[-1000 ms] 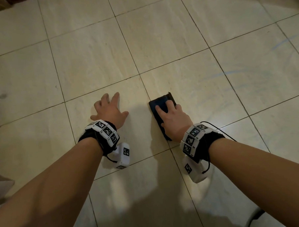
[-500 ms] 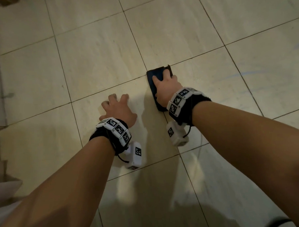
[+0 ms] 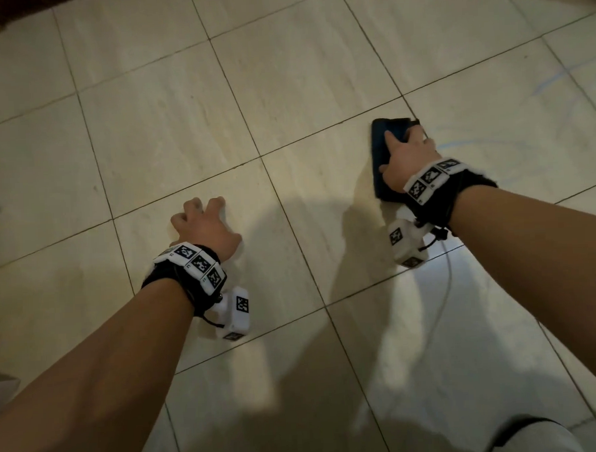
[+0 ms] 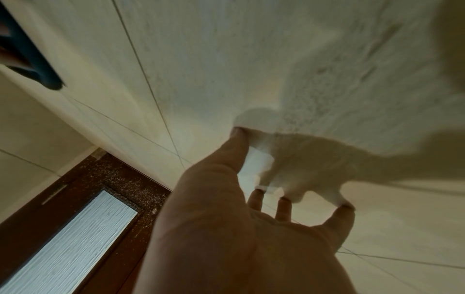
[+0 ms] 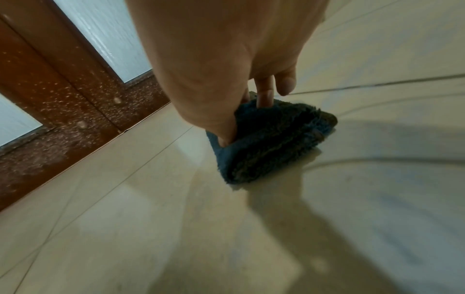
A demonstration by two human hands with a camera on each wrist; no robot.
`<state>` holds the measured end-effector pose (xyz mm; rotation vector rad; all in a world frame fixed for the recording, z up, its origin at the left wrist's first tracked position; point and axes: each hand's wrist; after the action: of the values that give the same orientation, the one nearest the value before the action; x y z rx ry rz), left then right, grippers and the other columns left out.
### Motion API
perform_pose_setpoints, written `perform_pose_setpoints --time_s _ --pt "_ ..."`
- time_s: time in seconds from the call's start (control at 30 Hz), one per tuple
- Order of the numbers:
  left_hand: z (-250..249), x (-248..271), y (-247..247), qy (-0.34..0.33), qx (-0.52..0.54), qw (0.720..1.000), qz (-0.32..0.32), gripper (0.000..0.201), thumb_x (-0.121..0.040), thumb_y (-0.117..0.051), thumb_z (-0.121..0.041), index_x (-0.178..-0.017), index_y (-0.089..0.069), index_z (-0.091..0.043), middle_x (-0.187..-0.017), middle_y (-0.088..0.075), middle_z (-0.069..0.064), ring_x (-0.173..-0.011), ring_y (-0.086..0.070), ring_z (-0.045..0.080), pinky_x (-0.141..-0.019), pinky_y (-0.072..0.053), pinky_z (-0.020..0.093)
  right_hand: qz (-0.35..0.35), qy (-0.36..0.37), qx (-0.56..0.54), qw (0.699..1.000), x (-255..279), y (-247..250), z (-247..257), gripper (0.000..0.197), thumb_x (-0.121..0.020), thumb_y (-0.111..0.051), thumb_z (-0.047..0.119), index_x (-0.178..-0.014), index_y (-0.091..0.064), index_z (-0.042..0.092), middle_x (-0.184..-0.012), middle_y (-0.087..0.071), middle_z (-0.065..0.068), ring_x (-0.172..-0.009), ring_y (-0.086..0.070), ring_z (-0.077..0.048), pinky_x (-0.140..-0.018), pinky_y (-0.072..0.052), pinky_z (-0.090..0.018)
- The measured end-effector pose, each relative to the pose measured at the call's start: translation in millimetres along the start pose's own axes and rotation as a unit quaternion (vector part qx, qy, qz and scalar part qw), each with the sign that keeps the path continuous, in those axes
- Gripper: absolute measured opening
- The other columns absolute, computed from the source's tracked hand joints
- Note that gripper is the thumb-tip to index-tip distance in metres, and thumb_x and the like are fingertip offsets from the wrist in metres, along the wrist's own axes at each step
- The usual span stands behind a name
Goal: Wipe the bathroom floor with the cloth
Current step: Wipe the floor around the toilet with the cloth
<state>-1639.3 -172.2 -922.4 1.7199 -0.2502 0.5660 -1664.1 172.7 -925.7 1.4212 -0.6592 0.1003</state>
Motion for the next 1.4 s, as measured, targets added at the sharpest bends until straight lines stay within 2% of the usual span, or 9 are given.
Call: perform_pose_setpoints --time_s 0.17,0.33,0.43,0.57,0.77,0.93,1.07,1.2,1.4 --pt "-3 2 1 0.002 -0.006 1.0 -0.002 0.074 -0.081 -0.069 -0.03 -0.146 -0.033 -0.032 -0.152 -0.02 0.009 -0.133 -0.021 0.038 -0.105 -0.035 0.046 0.018 -0.025 -0.019 0.999 15 -1 -27 0.065 -0.096 -0.05 0.022 -0.154 -0.022 0.029 -0.154 -0.014 -0.016 -0.131 -0.03 -0.045 -0.102 -0.041 -0.053" --pt "0 3 -1 -0.001 -0.009 1.0 -0.003 0.076 -0.082 -0.068 -0.033 -0.148 -0.031 -0.034 -0.153 -0.019 0.007 -0.134 -0.02 0.037 -0.105 -0.036 0.049 0.025 -0.024 -0.03 0.999 34 -3 -40 0.06 -0.093 -0.042 0.004 -0.147 -0.034 0.029 -0.153 -0.016 -0.014 -0.131 -0.03 -0.043 -0.103 -0.042 -0.053" --pt "2 3 1 -0.003 -0.013 1.0 0.004 0.077 -0.083 -0.069 -0.036 -0.149 -0.03 -0.034 -0.154 -0.018 0.007 -0.134 -0.019 0.037 -0.105 -0.037 0.05 0.01 -0.018 -0.065 0.998 40 -10 -42 0.059 -0.096 -0.043 0.008 -0.149 -0.033 0.031 -0.153 -0.016 -0.011 -0.129 -0.031 -0.042 -0.102 -0.041 -0.051" --pt "0 3 3 -0.003 -0.023 1.0 0.01 0.077 -0.084 -0.069 -0.037 -0.149 -0.029 -0.034 -0.154 -0.019 0.008 -0.135 -0.02 0.037 -0.105 -0.037 0.051 -0.046 -0.018 -0.099 0.994 42 -26 -41 0.048 -0.104 -0.037 0.029 -0.151 -0.031 0.03 -0.154 -0.018 -0.011 -0.124 -0.033 -0.041 -0.095 -0.04 -0.047" --pt "-9 -2 4 -0.001 -0.046 0.999 0.008 0.061 -0.085 -0.067 -0.025 -0.139 -0.039 -0.024 -0.144 -0.029 0.012 -0.127 -0.03 0.04 -0.093 -0.043 0.049 -0.075 -0.016 -0.104 0.992 27 -26 -32 0.051 -0.102 -0.038 0.02 -0.152 -0.031 0.029 -0.154 -0.019 -0.012 -0.122 -0.035 -0.041 -0.091 -0.04 -0.042" --pt "-9 -2 1 -0.002 -0.039 0.999 0.004 0.049 -0.087 -0.06 -0.021 -0.132 -0.042 -0.023 -0.139 -0.032 0.011 -0.124 -0.032 0.038 -0.087 -0.044 0.05 -0.076 -0.014 -0.098 0.992 -1 -12 -13 0.053 -0.1 -0.04 0.016 -0.151 -0.033 0.03 -0.154 -0.018 -0.011 -0.124 -0.035 -0.042 -0.094 -0.04 -0.044" --pt "-8 -2 3 -0.008 -0.04 0.999 0.012 0.049 -0.084 -0.065 -0.023 -0.128 -0.044 -0.023 -0.138 -0.032 0.008 -0.123 -0.032 0.037 -0.084 -0.044 0.048 -0.074 0.0 -0.093 0.993 -22 -5 -1 0.052 -0.1 -0.041 0.02 -0.151 -0.034 0.029 -0.154 -0.018 -0.014 -0.123 -0.037 -0.046 -0.099 -0.042 -0.048" --pt "-9 -4 3 -0.005 -0.045 0.999 0.017 0.049 -0.083 -0.066 -0.024 -0.126 -0.044 -0.023 -0.137 -0.032 0.007 -0.122 -0.032 0.037 -0.085 -0.046 0.049 -0.05 -0.001 -0.068 0.996 -25 3 23 0.059 -0.098 -0.044 0.017 -0.153 -0.026 0.031 -0.157 -0.012 -0.013 -0.132 -0.028 -0.044 -0.104 -0.038 -0.05" --pt "-12 -5 3 -0.007 -0.062 0.998 0.019 0.05 -0.084 -0.066 -0.024 -0.128 -0.043 -0.023 -0.136 -0.032 0.007 -0.12 -0.034 0.038 -0.075 -0.042 0.043 0.006 0.095 -0.041 0.995 1 -5 93 0.071 -0.094 -0.05 0.014 -0.154 -0.019 0.037 -0.158 -0.006 -0.01 -0.134 -0.03 -0.039 -0.105 -0.042 -0.048"
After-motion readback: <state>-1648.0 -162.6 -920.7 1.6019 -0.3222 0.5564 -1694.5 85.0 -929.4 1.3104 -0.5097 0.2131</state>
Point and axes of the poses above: each hand's wrist, its own x-axis away from the middle knuckle, its own y-axis out of the back of the hand, z = x × y
